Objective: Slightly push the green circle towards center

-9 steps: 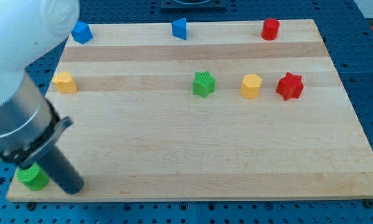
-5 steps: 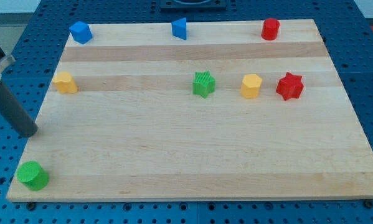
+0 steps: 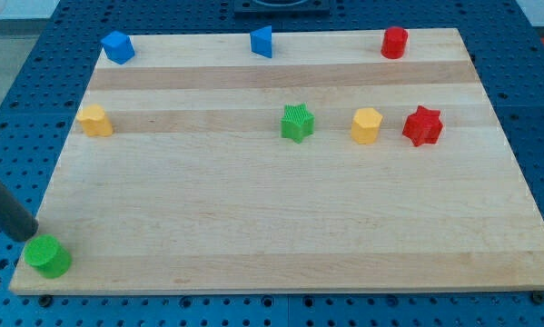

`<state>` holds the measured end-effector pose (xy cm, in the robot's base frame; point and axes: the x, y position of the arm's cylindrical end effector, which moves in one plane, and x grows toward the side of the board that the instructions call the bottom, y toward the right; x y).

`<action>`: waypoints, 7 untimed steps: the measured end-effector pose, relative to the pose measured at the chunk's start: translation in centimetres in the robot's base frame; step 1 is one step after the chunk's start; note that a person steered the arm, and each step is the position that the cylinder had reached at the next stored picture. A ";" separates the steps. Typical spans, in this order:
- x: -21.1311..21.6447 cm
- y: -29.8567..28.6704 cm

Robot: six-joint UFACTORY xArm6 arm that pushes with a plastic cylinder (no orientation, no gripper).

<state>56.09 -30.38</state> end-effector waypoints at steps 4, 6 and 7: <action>5.6 2.2; 2.1 6.9; 0.1 9.2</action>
